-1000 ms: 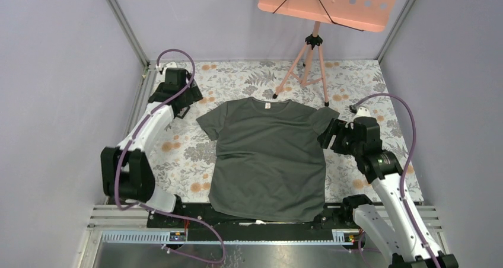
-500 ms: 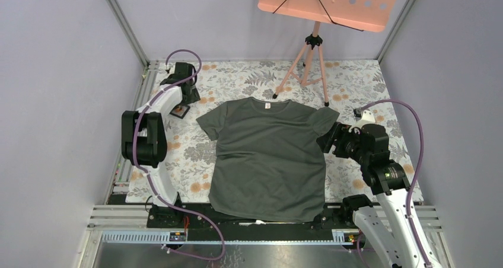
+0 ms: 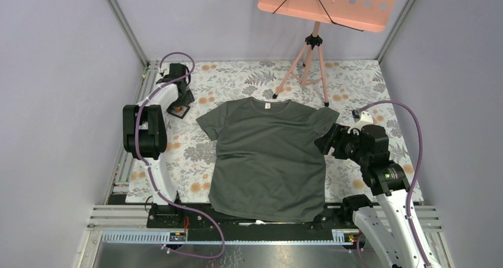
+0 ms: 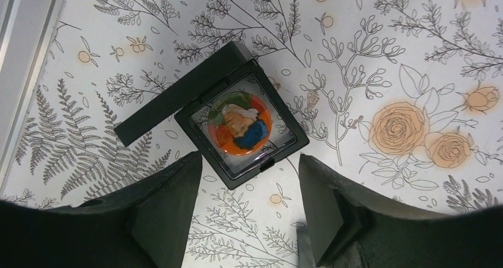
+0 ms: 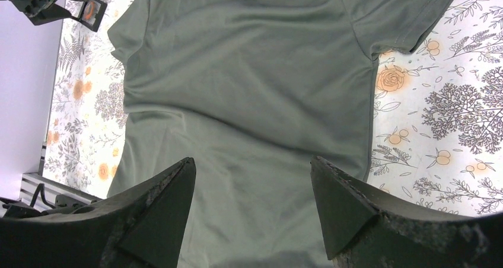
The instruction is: Pin the brooch onto the clothing
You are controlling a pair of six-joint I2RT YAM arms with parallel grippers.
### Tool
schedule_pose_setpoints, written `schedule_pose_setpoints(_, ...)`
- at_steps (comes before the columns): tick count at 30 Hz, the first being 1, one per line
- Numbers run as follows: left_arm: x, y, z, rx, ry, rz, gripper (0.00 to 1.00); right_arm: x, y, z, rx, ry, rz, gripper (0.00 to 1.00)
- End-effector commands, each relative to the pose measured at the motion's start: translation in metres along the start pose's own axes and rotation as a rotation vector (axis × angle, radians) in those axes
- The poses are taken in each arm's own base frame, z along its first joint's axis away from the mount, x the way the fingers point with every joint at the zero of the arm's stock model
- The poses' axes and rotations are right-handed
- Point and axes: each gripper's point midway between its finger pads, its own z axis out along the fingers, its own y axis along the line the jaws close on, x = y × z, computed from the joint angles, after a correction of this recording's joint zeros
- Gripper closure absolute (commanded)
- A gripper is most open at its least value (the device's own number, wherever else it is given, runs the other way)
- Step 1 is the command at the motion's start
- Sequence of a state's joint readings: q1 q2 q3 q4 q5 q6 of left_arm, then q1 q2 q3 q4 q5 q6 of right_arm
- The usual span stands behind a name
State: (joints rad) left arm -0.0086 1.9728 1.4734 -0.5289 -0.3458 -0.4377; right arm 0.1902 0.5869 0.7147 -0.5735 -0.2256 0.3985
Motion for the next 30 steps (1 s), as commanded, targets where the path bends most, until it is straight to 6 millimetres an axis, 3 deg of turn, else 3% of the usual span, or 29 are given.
schedule_pose_setpoints(1,-0.023,-0.002,0.004,0.028,-0.037,-0.05,0.34,0.004,0.004,-0.001,-0.026,0.016,0.002,0.22)
schedule_pose_setpoints(17,-0.017,-0.007,0.021,0.067,0.053,-0.041,0.34,0.009,0.003,0.001,-0.026,0.035,0.016,0.22)
schedule_pose_setpoints(30,-0.009,0.001,0.022,0.034,0.078,-0.04,0.33,0.012,0.002,0.003,-0.026,0.048,0.023,0.22)
